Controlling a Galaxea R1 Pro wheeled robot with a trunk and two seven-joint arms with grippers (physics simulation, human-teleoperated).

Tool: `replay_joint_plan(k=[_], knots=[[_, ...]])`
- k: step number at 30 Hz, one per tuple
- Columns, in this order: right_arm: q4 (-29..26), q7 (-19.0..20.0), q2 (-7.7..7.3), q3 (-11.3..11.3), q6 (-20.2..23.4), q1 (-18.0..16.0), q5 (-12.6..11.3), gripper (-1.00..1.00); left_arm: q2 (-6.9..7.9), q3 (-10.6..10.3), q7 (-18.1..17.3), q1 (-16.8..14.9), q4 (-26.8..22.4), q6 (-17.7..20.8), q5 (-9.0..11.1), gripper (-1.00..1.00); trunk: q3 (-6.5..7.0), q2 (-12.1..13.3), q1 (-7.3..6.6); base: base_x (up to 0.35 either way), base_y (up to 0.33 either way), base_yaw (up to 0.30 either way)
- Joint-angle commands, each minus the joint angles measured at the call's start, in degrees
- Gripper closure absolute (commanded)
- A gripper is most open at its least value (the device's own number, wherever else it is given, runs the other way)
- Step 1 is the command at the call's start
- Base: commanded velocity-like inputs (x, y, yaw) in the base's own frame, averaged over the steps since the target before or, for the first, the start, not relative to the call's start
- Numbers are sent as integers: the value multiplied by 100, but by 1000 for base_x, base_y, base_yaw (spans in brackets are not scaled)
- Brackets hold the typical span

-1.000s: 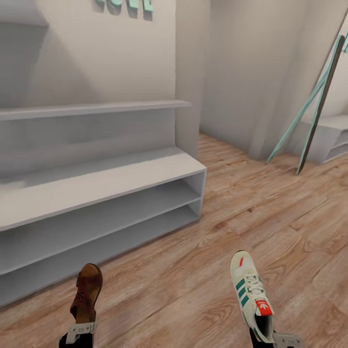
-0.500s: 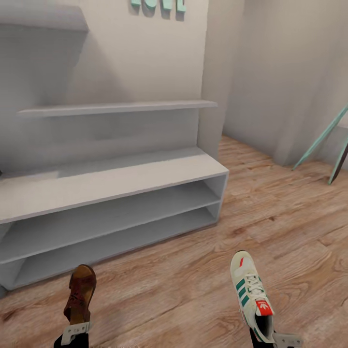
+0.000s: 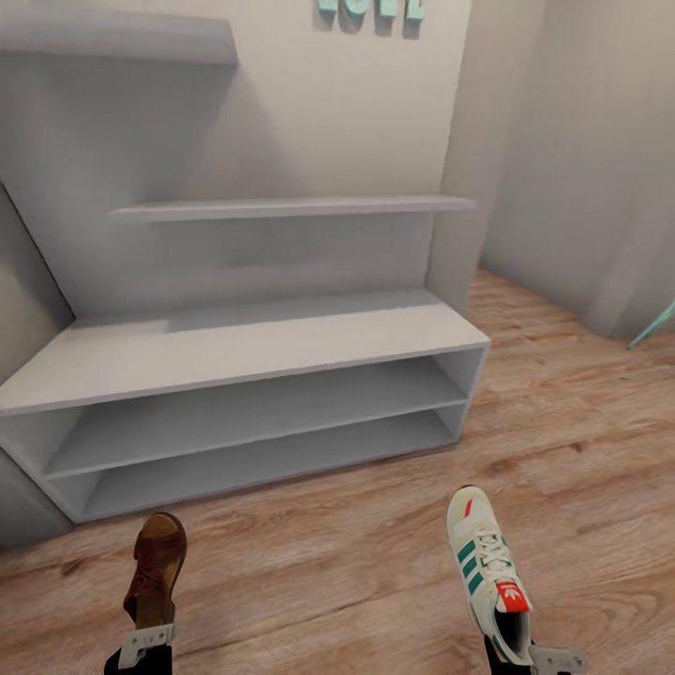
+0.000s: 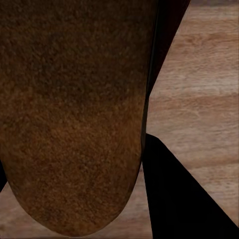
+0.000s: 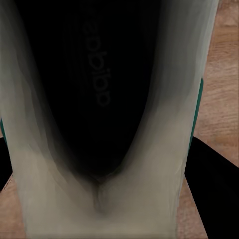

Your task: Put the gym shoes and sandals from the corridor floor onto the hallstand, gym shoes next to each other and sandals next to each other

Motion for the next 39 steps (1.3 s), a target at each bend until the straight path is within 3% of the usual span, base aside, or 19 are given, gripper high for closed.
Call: replay_joint_plan(k=[1,9,17,32,39], knots=[[2,30,5,-35,-23,-3,56,100,-5,49,-37,-7,1,-24,-81,100,-4,-2,0,116,-153,278],[3,30,5,-35,-23,-3,56,100,-3,51,-36,-5,-11,-24,-78,100,-4,-2,0,70,-238,278],[-12,30,3,-35,-23,-3,56,100,2,55,-36,-6,-5,-25,-80,100,-4,-2,0,-176,-189,278],[-7,30,5,-35,-23,-3,56,100,2,65,-36,-3,16,-24,-76,100,-4,-2,0,-30,-17,278],[1,36,-11,-41,-23,-3,56,100,4,63,-36,-5,22,-24,-75,100,-4,-2,0,0,0,70]])
